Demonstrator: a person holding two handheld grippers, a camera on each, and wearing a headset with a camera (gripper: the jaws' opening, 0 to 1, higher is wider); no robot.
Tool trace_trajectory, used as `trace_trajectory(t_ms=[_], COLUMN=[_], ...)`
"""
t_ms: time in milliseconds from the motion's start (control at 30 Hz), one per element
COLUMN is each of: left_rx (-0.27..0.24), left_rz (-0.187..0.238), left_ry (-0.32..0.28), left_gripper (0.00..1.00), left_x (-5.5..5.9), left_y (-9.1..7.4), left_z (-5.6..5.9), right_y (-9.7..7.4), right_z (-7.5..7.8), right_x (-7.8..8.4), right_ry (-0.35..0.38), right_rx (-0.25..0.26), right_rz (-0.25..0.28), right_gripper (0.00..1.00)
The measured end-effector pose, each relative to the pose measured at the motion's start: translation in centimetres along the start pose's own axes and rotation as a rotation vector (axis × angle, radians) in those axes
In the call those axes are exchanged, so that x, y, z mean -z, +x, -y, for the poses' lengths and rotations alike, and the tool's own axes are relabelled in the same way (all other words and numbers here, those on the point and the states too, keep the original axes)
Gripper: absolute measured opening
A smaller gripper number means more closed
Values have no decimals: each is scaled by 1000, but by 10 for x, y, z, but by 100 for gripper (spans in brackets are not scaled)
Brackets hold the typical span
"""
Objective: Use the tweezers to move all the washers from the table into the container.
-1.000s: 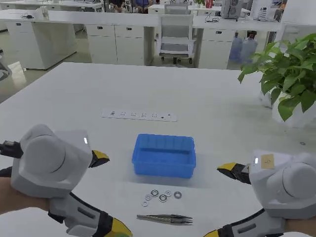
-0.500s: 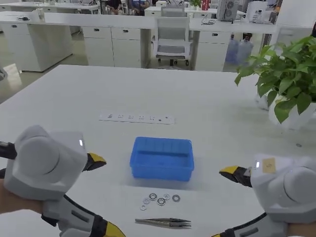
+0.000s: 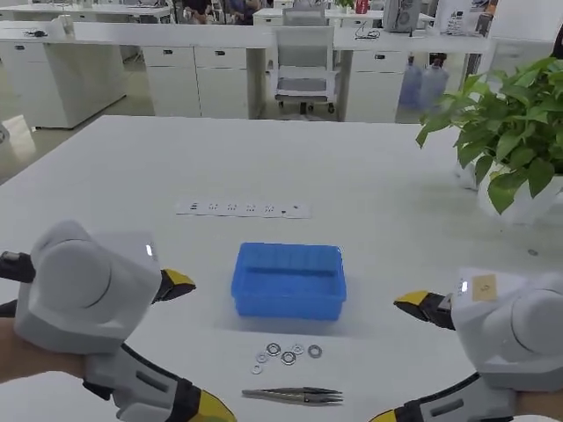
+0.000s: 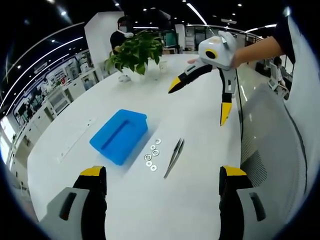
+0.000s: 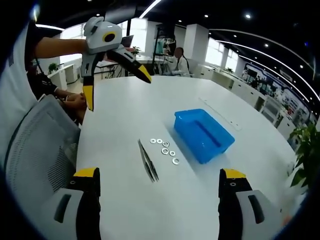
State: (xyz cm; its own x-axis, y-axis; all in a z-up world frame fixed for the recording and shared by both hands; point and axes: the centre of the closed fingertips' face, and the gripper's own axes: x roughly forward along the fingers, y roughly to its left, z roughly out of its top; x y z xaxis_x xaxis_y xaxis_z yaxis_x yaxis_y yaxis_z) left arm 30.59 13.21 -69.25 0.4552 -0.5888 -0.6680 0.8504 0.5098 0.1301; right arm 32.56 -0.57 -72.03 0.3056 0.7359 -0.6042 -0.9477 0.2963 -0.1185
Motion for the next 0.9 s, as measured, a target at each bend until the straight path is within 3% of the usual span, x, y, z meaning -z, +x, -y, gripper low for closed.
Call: trace_trajectory(t_ms=[300, 667, 900], left_rx=[3, -3, 12], left_rz=[9, 14, 9], left_ry=[14, -3, -2], left_gripper=[99, 99, 99], left_x=[-5, -2, 1], left_y=[-3, -5, -4], left_z=[-2, -11, -8], right_y=[1, 5, 3], right_z=[0, -6, -1], right_x=[1, -2, -3], right_ry=[22, 8, 23], right_rx=[-3, -21, -6], right_rz=[-8, -25, -17], right_gripper=[99, 99, 99])
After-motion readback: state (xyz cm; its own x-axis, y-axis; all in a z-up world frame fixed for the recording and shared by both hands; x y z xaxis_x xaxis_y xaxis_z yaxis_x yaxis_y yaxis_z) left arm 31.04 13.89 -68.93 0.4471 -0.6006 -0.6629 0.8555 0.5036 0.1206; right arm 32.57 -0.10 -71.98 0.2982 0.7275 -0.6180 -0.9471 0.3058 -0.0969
